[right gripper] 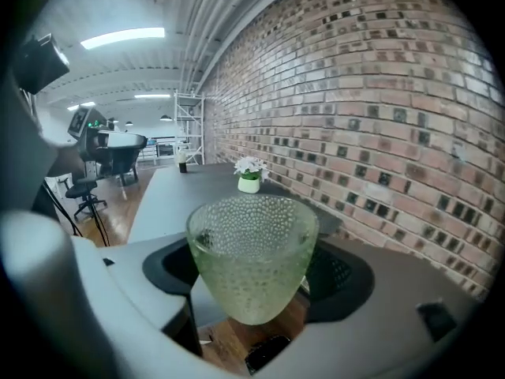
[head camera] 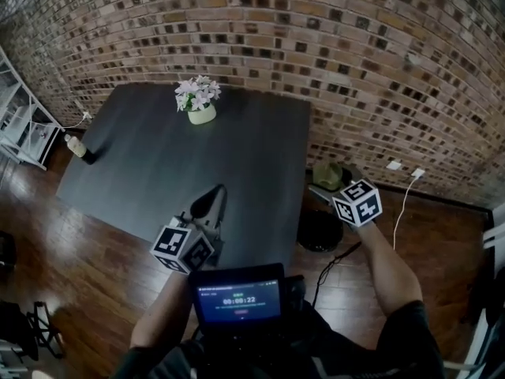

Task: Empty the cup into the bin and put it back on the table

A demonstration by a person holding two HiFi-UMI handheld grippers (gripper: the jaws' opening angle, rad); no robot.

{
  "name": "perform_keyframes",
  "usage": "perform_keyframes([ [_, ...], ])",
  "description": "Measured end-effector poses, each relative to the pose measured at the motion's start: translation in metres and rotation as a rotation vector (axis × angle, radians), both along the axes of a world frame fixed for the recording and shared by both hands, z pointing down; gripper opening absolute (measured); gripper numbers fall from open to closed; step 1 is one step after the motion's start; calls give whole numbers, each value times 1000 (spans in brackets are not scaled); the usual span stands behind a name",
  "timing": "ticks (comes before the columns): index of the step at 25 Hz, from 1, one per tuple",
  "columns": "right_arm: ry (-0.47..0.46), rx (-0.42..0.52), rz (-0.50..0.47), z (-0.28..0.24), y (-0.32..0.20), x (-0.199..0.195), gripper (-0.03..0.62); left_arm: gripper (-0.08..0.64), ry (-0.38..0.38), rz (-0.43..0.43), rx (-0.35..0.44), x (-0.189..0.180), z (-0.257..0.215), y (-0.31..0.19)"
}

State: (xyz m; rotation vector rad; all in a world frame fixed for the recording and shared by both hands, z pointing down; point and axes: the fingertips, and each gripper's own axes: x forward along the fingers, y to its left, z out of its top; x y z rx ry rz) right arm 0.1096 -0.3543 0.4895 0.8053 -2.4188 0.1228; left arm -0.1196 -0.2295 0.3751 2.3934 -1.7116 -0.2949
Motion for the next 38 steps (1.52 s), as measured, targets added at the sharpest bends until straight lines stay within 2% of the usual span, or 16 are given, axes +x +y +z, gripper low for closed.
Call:
perform_keyframes([
  [5,-20,-21,-107,8,6,-57,390,3,-4,-165,9,-44,7,15],
  [13,-93,-31,-291,14,32,-139,390,3,-14,-290,-28,-82,27,40],
  [18,-94,-52,-363,28,42,-173,390,3,-11,-309,-51,-90,39,45],
  [23,-119,-66,-416,35,56,-189,390,3,-7,-327,-76,-97,51,51],
  [29,-119,-80,-474,53,88,-190,390,3,-8,-316,-121,-94,74,56],
  [32,-127,-116,-471,69,101,-184,390,3,-29,-271,-158,-82,93,56],
  [38,-145,-140,-464,93,123,-178,390,3,-11,-238,-172,-70,111,61],
])
